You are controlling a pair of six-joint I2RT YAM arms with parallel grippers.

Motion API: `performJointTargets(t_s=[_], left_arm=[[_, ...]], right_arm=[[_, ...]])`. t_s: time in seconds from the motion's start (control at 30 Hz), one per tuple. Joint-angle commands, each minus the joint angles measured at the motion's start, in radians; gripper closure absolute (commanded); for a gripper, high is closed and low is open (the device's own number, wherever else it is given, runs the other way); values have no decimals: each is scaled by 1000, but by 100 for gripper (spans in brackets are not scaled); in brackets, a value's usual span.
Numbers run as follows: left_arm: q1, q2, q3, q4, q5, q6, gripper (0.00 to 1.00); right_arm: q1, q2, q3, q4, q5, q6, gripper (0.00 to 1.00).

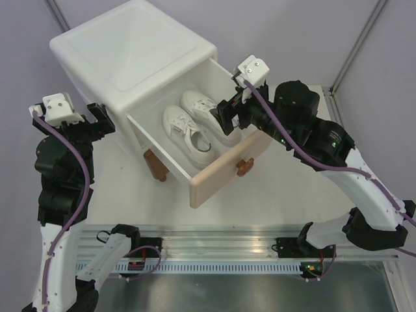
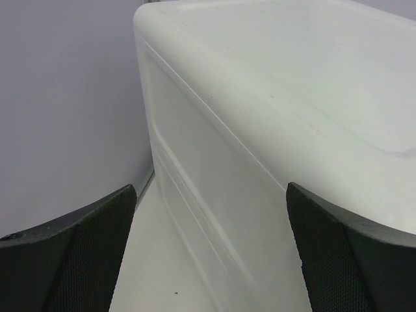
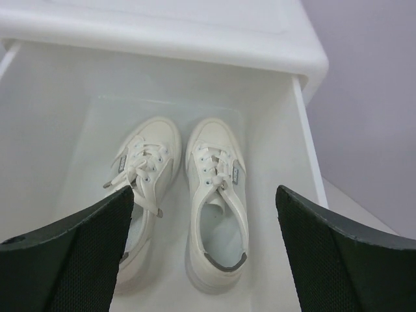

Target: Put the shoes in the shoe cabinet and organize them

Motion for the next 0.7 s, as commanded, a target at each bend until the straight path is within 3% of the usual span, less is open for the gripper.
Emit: performJointTargets(t_s=[0.0, 0.13, 0.5, 0.67], left_arm=[[-6, -16, 5, 18, 28, 41, 0], [-6, -11, 21, -1, 34, 49, 0], [-6, -36, 45, -47, 19, 21, 0], [-6, -97, 23, -42, 3, -51, 0]], right_arm=[[4, -92, -83, 194, 4, 51, 6], [4, -206, -205, 257, 27, 62, 2], [3, -427, -380, 167, -24, 168, 2], [3, -533, -546, 122, -94, 183, 2]])
